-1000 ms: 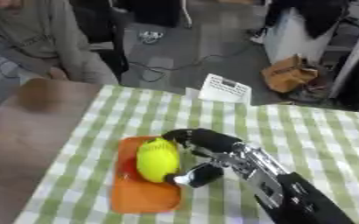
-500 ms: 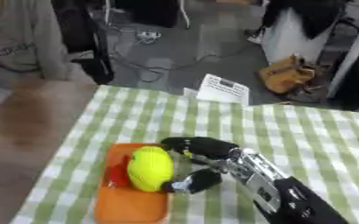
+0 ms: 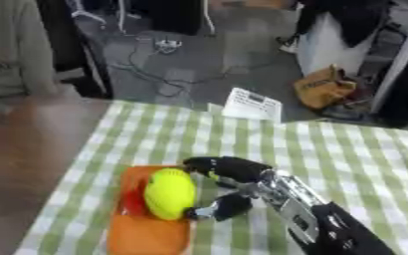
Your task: Pick up objects on the table and place them in the box.
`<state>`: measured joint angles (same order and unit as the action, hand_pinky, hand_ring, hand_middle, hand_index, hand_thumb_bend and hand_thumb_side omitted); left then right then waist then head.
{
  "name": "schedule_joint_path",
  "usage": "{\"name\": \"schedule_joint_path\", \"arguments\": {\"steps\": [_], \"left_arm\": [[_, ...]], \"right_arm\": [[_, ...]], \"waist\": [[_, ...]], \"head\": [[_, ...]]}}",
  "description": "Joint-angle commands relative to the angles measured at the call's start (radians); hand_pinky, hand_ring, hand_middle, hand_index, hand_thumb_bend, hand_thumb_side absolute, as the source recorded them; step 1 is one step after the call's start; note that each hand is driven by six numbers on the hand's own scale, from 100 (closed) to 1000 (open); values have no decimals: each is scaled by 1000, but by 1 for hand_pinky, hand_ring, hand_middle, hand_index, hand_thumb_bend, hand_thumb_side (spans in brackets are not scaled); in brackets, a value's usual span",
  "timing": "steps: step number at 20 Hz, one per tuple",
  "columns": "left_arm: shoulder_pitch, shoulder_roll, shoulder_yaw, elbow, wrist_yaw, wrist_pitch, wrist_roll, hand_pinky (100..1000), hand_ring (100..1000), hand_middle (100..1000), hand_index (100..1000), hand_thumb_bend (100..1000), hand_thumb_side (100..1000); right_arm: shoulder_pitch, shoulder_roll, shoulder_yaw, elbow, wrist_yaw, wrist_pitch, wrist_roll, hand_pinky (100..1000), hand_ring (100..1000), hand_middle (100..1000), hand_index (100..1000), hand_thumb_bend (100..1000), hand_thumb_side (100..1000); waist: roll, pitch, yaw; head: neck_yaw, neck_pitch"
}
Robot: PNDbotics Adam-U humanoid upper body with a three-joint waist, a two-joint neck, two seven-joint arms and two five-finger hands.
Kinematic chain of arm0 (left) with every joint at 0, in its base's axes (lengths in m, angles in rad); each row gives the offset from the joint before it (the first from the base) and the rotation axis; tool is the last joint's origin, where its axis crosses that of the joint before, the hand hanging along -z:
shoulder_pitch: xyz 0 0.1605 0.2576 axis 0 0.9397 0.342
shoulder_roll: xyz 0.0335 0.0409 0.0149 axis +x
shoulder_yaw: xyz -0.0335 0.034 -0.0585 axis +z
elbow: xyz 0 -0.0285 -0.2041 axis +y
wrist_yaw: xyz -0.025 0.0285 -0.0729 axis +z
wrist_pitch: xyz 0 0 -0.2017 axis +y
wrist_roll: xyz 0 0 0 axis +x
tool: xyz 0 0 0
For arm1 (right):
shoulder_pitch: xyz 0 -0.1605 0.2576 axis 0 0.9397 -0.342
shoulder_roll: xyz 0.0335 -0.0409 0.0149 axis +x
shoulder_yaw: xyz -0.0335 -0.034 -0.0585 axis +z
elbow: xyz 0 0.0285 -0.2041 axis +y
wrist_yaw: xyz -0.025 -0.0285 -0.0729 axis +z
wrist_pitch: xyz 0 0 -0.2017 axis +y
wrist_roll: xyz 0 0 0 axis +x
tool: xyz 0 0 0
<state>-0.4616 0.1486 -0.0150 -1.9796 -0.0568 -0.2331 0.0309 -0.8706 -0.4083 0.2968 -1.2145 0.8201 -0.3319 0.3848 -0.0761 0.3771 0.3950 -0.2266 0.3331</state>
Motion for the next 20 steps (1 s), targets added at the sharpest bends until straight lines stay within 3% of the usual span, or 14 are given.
{"name": "schedule_joint_path", "arguments": {"steps": [1,11,16,20], "left_arm": [[-4,8,-1,-20,5,-3,-1,333,709,821,795,100,934],[0,8,-4,-20,3,-4,-6,347,710,817,796,105,917],[10,9,-6,-20,2,-3,-7,355,710,816,796,114,908],[18,11,-7,-20,0,-2,-7,363,708,815,796,122,900]], "right_arm": [[-17,-12,-6,-38,-7,2,-11,903,960,1000,982,523,796],[-27,-42,-23,-170,-25,40,-88,885,940,979,968,439,710],[-29,-67,-42,-248,-54,77,-125,881,934,972,964,433,673],[-26,-88,-59,-299,-75,104,-147,880,930,968,962,370,653]], "waist": [[21,-46,-1],[21,-83,-23],[26,-119,-55],[31,-148,-94]], "head": [[-2,-3],[-2,0],[-3,5],[-3,10]]}}
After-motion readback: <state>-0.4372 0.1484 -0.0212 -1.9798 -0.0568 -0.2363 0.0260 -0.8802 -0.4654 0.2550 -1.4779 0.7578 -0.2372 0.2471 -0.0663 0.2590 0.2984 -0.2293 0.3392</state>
